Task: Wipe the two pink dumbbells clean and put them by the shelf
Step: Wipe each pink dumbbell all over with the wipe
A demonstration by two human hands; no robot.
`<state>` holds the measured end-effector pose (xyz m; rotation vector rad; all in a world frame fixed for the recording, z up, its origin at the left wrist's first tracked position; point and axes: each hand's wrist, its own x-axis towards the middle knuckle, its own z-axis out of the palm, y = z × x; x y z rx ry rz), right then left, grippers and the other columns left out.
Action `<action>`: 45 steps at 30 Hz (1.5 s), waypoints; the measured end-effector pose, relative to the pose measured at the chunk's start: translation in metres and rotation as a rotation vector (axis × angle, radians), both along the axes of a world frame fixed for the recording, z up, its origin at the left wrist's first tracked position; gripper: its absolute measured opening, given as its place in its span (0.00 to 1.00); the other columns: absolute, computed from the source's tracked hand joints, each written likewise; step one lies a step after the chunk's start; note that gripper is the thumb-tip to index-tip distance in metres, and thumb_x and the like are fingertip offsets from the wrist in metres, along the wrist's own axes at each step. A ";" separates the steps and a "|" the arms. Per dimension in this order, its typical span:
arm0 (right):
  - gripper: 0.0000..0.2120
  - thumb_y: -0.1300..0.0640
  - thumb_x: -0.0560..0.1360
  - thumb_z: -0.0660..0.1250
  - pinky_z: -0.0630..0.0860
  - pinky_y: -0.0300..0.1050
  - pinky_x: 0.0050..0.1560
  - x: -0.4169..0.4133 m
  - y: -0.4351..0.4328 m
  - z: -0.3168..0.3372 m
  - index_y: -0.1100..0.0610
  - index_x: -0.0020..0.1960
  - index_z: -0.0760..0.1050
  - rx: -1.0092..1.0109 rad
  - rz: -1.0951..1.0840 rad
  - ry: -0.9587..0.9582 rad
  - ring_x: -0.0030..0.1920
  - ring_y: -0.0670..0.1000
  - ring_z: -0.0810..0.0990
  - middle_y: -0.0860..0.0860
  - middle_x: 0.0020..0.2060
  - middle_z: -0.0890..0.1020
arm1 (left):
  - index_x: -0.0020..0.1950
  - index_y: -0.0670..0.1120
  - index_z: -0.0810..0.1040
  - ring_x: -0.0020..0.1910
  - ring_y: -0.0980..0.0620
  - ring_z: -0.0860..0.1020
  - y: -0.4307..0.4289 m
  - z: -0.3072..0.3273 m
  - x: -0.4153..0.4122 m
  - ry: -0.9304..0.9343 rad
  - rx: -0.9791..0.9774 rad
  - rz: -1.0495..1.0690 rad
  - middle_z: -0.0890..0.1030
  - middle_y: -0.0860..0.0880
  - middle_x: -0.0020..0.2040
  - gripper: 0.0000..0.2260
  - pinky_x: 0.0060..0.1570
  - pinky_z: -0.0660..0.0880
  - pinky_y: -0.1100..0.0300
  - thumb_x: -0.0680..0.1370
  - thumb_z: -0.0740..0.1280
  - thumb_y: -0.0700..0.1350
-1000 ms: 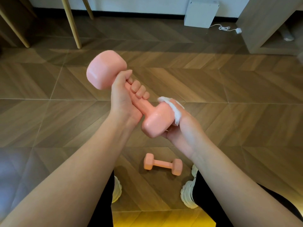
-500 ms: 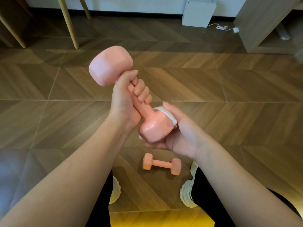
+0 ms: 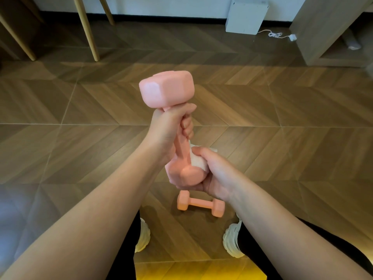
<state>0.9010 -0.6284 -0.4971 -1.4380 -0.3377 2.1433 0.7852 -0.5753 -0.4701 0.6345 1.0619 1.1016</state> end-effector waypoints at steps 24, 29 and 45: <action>0.15 0.61 0.81 0.57 0.81 0.64 0.50 -0.001 -0.006 -0.003 0.65 0.64 0.72 -0.021 0.074 0.184 0.56 0.69 0.80 0.65 0.54 0.80 | 0.42 0.46 0.76 0.33 0.53 0.75 -0.011 -0.008 -0.021 0.174 0.030 0.010 0.76 0.51 0.34 0.23 0.34 0.74 0.58 0.64 0.70 0.65; 0.11 0.58 0.81 0.61 0.84 0.58 0.39 -0.007 -0.008 -0.003 0.63 0.60 0.74 -0.016 0.023 0.126 0.42 0.61 0.85 0.60 0.42 0.85 | 0.43 0.46 0.77 0.29 0.54 0.70 -0.012 0.001 -0.013 0.090 -0.022 0.000 0.73 0.52 0.32 0.29 0.32 0.70 0.60 0.68 0.58 0.73; 0.14 0.58 0.81 0.60 0.79 0.60 0.56 -0.011 -0.007 -0.015 0.62 0.65 0.73 -0.017 -0.004 0.178 0.61 0.66 0.79 0.63 0.61 0.81 | 0.52 0.43 0.80 0.29 0.52 0.72 -0.006 0.005 -0.010 0.000 -0.039 0.002 0.76 0.46 0.33 0.38 0.33 0.71 0.60 0.78 0.44 0.72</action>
